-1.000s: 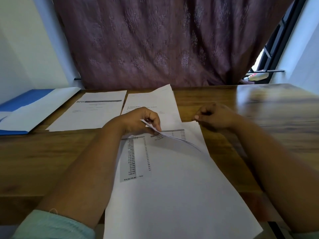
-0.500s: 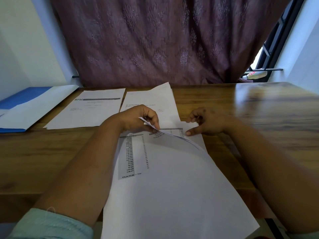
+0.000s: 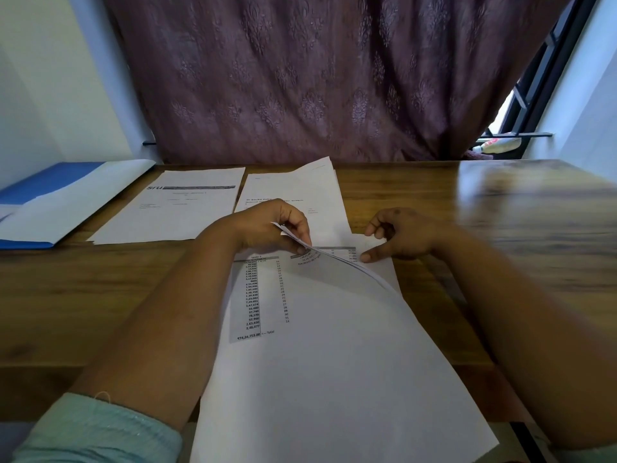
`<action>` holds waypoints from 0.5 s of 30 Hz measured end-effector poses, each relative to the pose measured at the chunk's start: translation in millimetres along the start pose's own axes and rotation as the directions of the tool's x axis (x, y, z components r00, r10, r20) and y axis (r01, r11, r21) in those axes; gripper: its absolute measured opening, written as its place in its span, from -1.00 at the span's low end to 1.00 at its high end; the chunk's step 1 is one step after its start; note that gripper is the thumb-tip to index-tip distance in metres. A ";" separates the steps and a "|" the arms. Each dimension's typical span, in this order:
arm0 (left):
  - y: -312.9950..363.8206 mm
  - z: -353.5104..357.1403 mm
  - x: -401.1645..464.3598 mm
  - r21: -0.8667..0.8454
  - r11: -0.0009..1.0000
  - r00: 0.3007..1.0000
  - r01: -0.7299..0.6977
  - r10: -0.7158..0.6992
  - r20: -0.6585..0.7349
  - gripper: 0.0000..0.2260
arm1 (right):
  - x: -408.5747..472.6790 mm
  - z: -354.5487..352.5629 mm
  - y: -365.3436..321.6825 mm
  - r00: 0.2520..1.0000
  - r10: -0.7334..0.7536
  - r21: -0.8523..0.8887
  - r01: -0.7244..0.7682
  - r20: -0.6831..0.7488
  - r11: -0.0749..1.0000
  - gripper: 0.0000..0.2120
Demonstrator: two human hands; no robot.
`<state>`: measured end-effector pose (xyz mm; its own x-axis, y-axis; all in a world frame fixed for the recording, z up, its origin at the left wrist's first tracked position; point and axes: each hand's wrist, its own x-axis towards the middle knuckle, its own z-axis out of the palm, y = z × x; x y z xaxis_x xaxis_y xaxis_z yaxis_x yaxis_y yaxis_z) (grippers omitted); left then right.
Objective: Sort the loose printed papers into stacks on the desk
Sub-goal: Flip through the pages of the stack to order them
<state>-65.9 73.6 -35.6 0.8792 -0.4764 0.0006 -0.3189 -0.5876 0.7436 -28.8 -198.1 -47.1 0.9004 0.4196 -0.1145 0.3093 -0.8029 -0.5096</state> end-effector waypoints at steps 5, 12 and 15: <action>0.4 0.7 -0.8 -0.007 1.000 1.000 0.003 -0.003 -0.001 -0.75 | -0.3 -0.2 -1.3 1.000 0.000 -0.008 0.000 0.010 1.000 -0.55; 0.5 1.6 -0.6 -0.001 1.000 1.000 0.012 -0.012 -0.017 -0.77 | -3.5 0.9 -3.7 0.999 -0.003 0.053 0.006 -0.054 0.999 -0.47; 1.2 1.7 -0.8 -0.012 1.000 1.000 0.013 -0.013 -0.014 -0.78 | -4.8 0.6 -6.1 0.997 -0.010 0.024 0.012 -0.074 1.000 -0.50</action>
<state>-67.6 72.1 -35.9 0.8881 -0.4596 0.0005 -0.3036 -0.5858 0.7514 -35.2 -194.9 -43.9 0.9175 0.3952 -0.0455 0.3129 -0.7876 -0.5309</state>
